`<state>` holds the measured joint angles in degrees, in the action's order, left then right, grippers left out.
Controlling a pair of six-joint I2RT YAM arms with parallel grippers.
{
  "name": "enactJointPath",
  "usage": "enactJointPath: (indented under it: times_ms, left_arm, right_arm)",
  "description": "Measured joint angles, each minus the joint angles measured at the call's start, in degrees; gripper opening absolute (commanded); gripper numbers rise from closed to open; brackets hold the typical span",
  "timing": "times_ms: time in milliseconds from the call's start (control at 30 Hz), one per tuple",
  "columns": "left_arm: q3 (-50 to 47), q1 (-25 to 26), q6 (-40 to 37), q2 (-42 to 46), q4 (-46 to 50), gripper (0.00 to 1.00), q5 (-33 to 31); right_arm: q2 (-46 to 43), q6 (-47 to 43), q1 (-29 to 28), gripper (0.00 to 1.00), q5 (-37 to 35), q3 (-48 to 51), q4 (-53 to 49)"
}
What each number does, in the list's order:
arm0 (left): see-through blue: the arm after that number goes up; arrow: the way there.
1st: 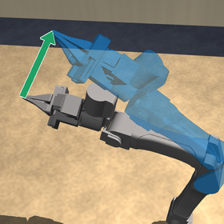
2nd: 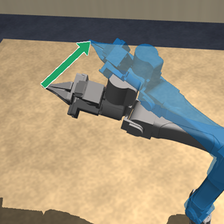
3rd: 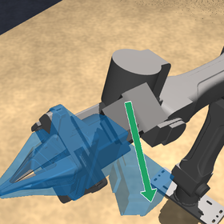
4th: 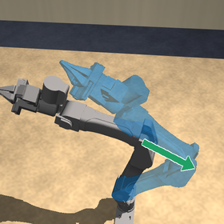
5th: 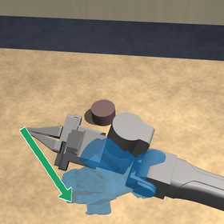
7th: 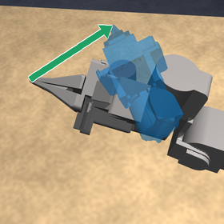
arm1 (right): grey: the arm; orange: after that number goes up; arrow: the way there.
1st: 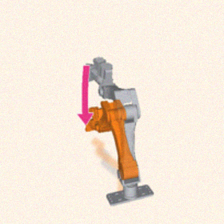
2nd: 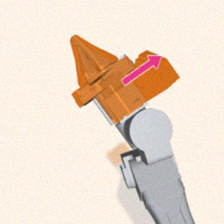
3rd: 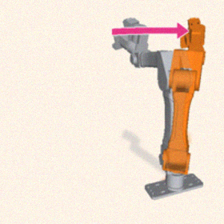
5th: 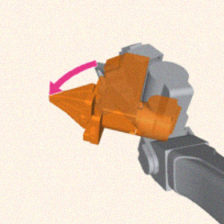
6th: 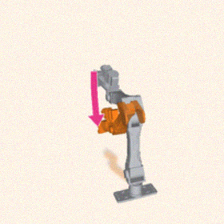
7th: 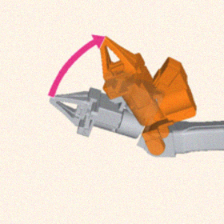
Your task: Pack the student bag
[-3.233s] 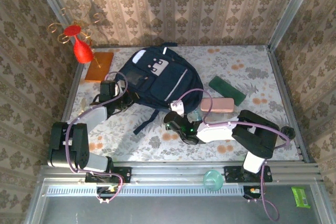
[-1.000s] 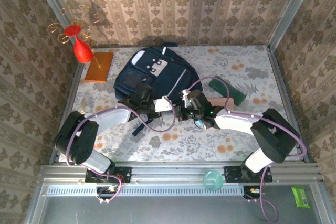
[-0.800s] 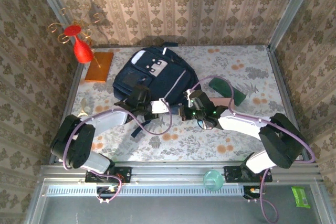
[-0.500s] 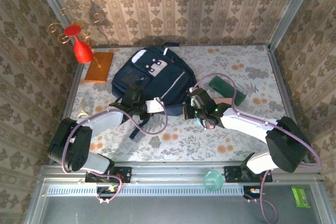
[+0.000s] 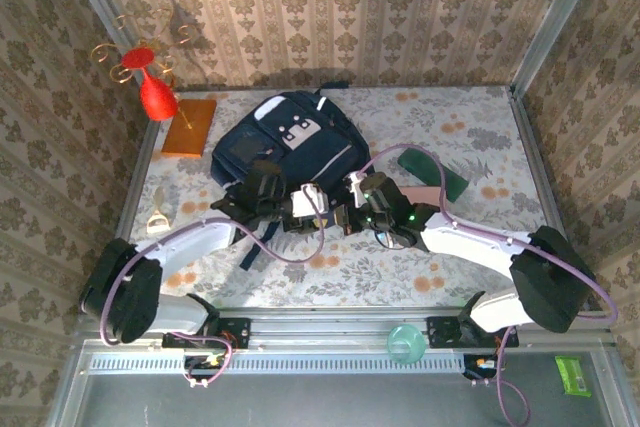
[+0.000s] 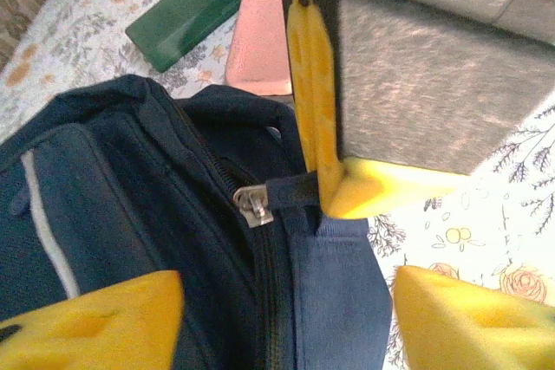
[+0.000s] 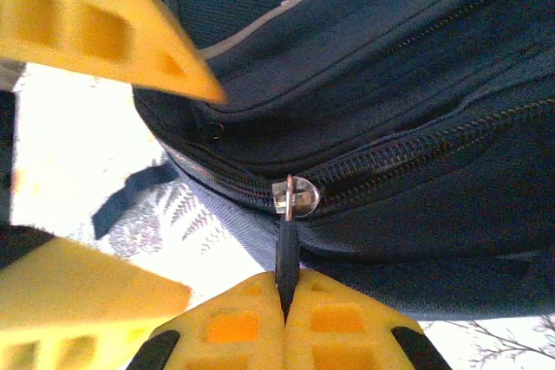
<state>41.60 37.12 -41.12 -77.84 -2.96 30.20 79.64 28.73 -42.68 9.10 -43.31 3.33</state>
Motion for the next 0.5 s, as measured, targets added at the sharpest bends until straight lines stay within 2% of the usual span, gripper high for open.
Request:
enactJointPath:
  times_ms: [233,500]
  left_arm:
    - [2.03,0.09,-0.26,-3.65,2.12,0.18,-0.66]
    - [-0.72,-0.92,-1.2,0.52,3.26,0.07,-1.53]
  right_arm:
    - [-0.59,0.42,-0.57,0.0,1.18,1.22,2.93]
    - [-2.23,0.87,-0.11,0.0,-4.46,1.27,-2.71]
